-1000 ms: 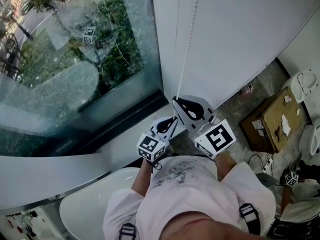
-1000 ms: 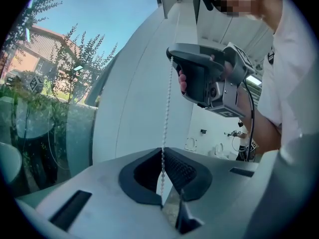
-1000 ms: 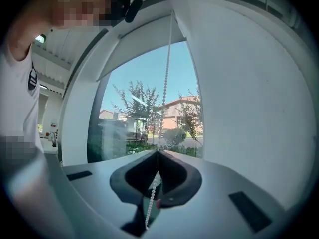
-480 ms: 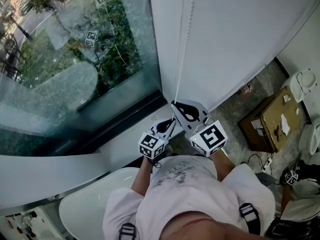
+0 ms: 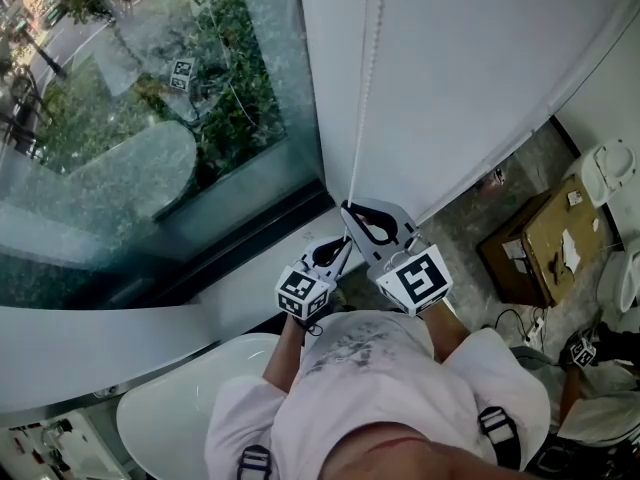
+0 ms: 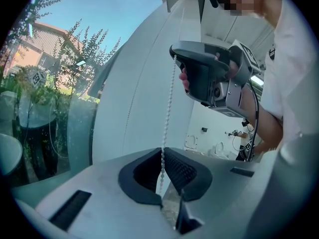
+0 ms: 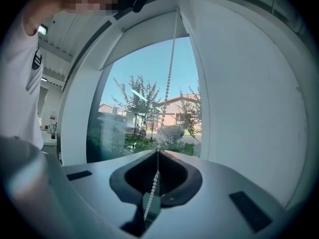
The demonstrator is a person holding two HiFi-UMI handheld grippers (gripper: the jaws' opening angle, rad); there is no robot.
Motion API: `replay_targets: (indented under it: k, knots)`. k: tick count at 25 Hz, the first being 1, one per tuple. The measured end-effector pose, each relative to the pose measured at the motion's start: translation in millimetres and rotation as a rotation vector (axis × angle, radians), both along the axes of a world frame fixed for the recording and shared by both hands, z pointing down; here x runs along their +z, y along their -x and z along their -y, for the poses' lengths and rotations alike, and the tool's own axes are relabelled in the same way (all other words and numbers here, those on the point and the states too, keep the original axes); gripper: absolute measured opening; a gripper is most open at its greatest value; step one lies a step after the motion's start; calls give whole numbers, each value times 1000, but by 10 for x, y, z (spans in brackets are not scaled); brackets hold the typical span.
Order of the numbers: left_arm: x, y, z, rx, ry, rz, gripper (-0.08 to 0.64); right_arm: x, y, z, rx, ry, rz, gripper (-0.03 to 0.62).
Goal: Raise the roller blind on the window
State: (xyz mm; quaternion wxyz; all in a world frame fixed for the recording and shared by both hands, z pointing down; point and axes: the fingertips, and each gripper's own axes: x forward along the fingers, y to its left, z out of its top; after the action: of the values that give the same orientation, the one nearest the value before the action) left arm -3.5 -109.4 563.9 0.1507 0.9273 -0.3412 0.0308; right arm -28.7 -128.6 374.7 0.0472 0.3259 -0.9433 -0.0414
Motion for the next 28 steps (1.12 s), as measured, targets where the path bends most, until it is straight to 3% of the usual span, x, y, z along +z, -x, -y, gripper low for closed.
replay_targets:
  k: [10,13,16,23,28]
  knots:
    - [-201,15,29,-25,-46,-21,17,-61,-92,21,58,-104,-67,64]
    - [-333,86,52,-42,-67,-29,53,-70,-105,29,78,-122,-92,68]
    - [-486,155,61,-64,-96,-37,74,-58,-147,14,84,-122,-105,173]
    - [-952,398,67,-146,-188,-47,72,-57,-387,-34,181,-170,-143,222]
    - [-1248,505,61,-176,-246,-55,46,51,-484,-56,203,-115,-97,216]
